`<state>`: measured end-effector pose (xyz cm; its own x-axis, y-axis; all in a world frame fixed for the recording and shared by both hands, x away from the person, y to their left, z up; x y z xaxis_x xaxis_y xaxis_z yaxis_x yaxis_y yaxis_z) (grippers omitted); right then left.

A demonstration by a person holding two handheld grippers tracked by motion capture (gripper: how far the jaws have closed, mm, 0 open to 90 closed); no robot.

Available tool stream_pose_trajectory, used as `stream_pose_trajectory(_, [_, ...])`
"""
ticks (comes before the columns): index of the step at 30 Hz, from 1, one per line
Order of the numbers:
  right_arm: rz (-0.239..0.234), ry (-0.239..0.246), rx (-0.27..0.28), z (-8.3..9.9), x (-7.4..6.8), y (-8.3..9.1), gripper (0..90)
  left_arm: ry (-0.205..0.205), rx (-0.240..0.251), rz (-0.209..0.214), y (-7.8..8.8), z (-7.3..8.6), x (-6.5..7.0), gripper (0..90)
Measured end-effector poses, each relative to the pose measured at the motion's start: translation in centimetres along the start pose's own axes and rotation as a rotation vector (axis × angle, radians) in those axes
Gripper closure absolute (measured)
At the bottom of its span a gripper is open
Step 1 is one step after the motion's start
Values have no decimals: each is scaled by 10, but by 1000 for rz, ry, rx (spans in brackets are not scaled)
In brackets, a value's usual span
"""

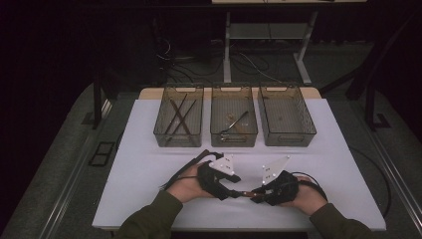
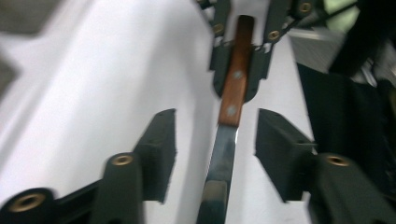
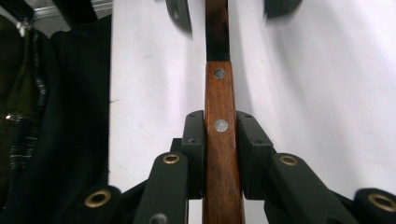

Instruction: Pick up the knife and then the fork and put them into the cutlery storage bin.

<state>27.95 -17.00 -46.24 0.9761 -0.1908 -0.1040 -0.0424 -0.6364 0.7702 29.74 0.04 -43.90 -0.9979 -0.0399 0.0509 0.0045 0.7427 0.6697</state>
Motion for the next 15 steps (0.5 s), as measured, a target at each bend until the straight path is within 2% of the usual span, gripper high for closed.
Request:
stream_pose_trajectory(5, [37,-35,3,5,8,7,752,88,82,-121,22,15,-9,346])
stream_pose_trajectory(6, [45,-61,4,6,8,10,752,106,96,-148,26,19,-10,324])
stream_pose_trajectory(9, [63,-93,14,10,14,16,752,150,114,-212,38,31,-14,273])
stream_pose_trajectory(13, [97,-138,34,16,24,26,751,196,132,-273,50,46,-14,217])
stream_pose_trajectory(14, [97,-174,47,17,24,28,751,209,142,-282,52,49,-14,203])
stream_pose_trajectory(15, [115,-169,45,19,28,31,751,212,139,-293,54,52,-13,177])
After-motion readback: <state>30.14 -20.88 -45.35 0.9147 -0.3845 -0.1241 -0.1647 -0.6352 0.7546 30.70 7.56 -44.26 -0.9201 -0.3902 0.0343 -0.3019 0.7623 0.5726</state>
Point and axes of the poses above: each handheld gripper's, and its own axes: y roughly backward along the jaws, z roughly out of its underside, x roughly to its right, the point moved 5 cm from there along -y, roughly forward along the jaws, and after that the axes turned 2 degrees about -y, right-handed, at the moved point
